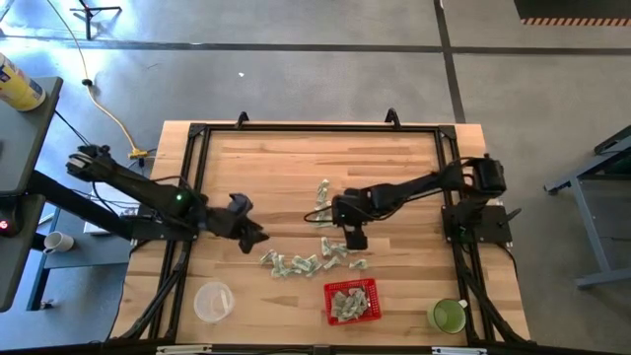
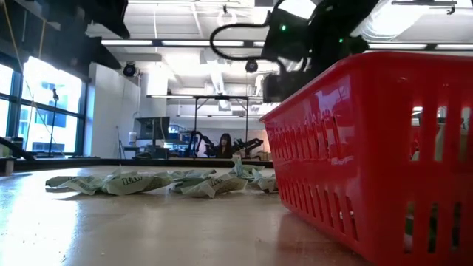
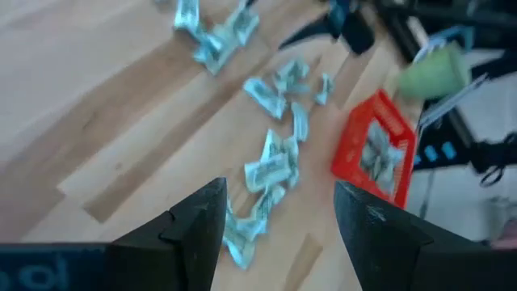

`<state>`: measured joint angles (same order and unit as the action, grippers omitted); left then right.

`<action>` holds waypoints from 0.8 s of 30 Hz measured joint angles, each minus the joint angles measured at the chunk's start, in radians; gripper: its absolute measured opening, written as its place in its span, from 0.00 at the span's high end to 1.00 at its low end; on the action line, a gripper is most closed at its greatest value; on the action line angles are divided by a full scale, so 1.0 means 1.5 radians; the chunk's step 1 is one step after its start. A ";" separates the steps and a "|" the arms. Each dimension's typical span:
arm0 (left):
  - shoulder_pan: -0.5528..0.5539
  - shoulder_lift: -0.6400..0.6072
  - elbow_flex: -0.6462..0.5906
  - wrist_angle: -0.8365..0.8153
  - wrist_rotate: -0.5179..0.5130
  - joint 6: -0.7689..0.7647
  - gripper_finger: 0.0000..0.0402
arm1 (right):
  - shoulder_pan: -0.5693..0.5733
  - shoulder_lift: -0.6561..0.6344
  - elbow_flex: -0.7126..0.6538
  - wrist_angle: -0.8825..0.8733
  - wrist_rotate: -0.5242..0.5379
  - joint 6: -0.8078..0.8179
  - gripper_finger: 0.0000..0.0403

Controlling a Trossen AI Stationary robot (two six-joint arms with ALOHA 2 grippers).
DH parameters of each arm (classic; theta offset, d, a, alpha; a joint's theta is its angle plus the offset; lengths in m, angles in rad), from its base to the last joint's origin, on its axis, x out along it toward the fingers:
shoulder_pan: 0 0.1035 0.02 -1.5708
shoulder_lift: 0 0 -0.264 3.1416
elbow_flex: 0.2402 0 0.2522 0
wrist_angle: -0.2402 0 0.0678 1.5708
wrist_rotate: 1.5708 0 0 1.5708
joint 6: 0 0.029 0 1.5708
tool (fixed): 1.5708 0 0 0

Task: Pick and place items into bin
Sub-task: Put the white stevia packet into the red bin

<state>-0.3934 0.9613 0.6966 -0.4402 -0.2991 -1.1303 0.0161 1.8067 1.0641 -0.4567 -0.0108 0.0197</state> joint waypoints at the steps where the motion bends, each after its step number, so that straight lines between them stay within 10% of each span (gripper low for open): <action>1: 0.007 -0.010 -0.007 0.005 0.000 0.001 0.36 | -0.006 0.006 0.000 0.007 0.000 -0.001 0.28; 11: 0.082 -0.030 -0.017 -0.003 0.058 0.096 0.38 | -0.080 0.058 0.004 0.035 -0.068 0.009 0.35; 24: 0.114 -0.029 -0.017 0.015 0.106 0.119 0.38 | -0.025 0.024 0.001 -0.089 -0.050 0.094 0.97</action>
<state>-0.2226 0.9173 0.6712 -0.4180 -0.1394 -0.9517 -0.0215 1.8426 1.0663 -0.5909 -0.0863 0.1613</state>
